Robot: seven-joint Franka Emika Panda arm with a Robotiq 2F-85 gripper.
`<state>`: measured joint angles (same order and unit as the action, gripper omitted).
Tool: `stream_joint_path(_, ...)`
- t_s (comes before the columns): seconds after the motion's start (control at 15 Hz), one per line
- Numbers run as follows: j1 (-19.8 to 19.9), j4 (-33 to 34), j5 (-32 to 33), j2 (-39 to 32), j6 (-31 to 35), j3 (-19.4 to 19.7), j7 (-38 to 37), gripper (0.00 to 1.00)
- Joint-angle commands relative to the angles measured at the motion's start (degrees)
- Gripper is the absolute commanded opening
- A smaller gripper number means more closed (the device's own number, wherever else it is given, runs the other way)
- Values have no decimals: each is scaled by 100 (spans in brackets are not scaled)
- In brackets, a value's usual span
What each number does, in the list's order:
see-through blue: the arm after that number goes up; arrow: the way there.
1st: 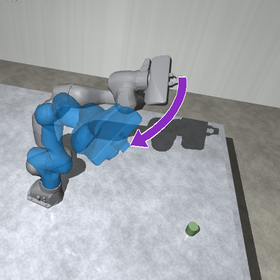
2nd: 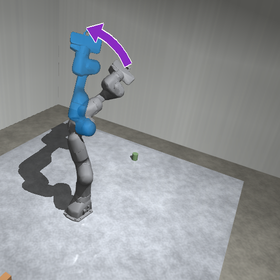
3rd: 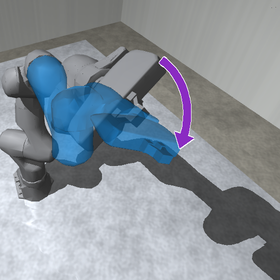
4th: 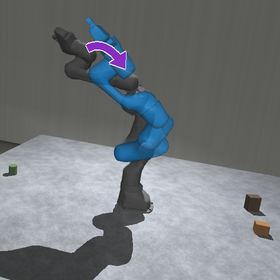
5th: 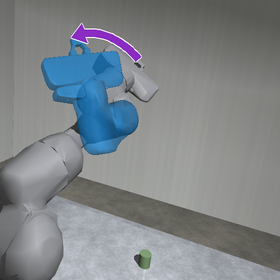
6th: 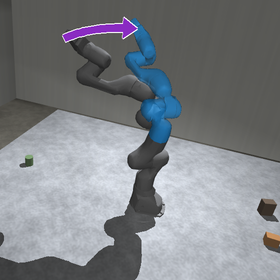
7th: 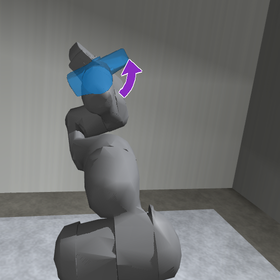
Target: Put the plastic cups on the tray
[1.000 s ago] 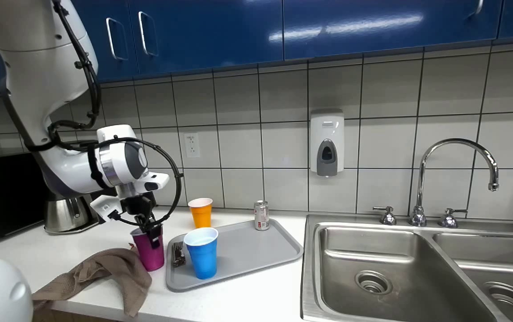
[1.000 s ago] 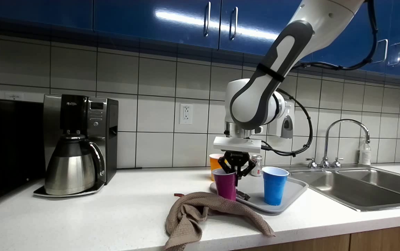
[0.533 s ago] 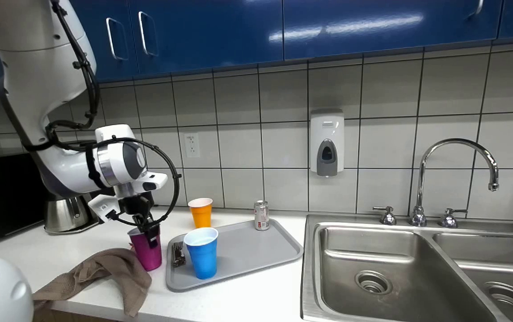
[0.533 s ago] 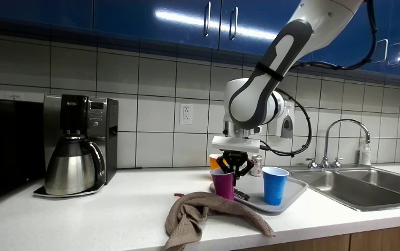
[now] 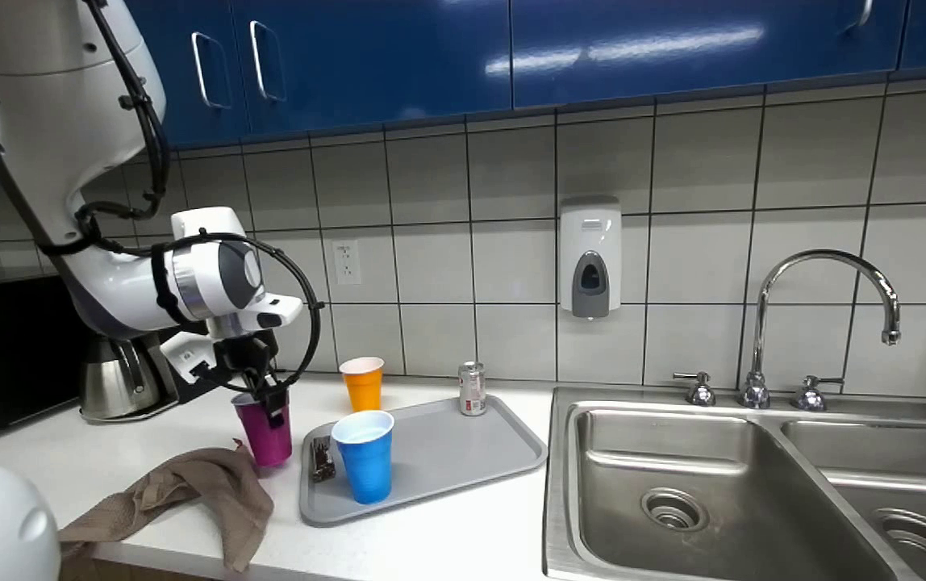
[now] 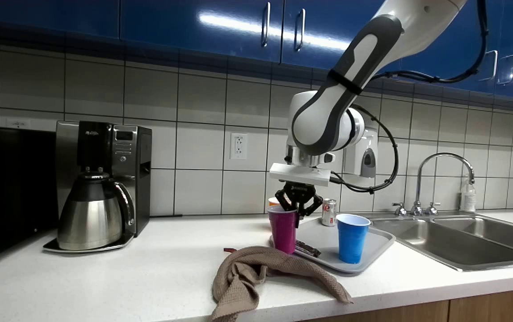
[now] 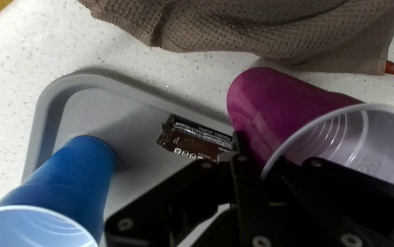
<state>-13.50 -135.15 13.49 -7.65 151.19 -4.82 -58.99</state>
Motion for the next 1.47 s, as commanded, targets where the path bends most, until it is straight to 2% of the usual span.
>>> stream_joint_path(0.0,130,134,-134,140,-141,28,191,1)
stream_joint_path(1.0,593,410,-120,26,-101,460,292,1)
stream_joint_path(1.4,729,434,-302,-133,58,540,627,1)
